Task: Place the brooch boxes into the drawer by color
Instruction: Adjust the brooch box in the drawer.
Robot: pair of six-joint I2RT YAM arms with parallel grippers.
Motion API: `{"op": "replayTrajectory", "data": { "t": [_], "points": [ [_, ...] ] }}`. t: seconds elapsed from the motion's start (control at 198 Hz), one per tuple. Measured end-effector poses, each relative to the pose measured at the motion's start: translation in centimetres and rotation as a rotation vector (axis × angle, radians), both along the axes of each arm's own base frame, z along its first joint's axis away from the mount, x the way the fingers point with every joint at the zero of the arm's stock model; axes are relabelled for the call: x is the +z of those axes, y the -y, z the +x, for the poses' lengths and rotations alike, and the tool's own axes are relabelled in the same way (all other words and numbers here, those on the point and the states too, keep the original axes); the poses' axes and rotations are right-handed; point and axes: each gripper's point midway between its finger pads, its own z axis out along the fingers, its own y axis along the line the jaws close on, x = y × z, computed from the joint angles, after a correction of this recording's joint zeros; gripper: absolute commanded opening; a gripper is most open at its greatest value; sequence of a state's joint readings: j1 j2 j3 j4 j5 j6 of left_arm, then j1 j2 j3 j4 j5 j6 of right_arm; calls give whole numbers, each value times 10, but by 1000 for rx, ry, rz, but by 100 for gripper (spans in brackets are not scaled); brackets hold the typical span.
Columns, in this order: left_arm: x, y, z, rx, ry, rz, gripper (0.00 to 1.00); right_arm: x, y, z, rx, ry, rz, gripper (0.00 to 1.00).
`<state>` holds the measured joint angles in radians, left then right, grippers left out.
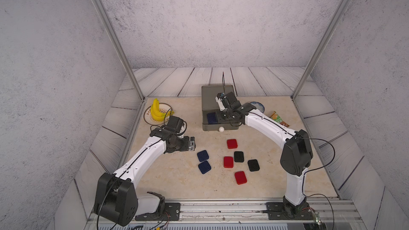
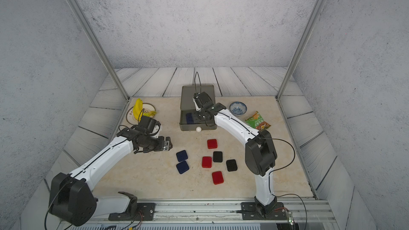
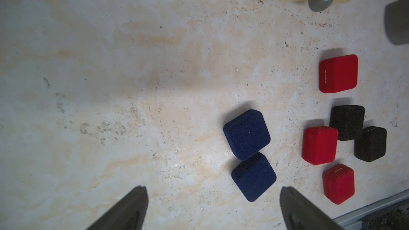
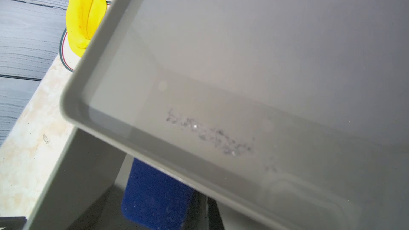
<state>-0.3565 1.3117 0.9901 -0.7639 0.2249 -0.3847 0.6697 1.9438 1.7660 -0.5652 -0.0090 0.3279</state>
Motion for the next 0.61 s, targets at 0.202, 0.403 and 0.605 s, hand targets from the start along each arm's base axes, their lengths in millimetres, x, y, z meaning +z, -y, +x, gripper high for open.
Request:
{"op": "replayTrajectory", "data": {
  "t": [0.202, 0.403, 0.605],
  "points": [
    [-11, 6, -1, -15, -41, 2, 99, 2, 2, -3, 1, -2, -2, 9],
    [-27, 27, -8, -76, -105, 16, 99, 24, 22, -26, 17, 32, -9, 22],
    [-42, 43, -11, -97, -157, 27, 98, 67, 58, -62, 24, 167, 23, 41]
  ]
}}
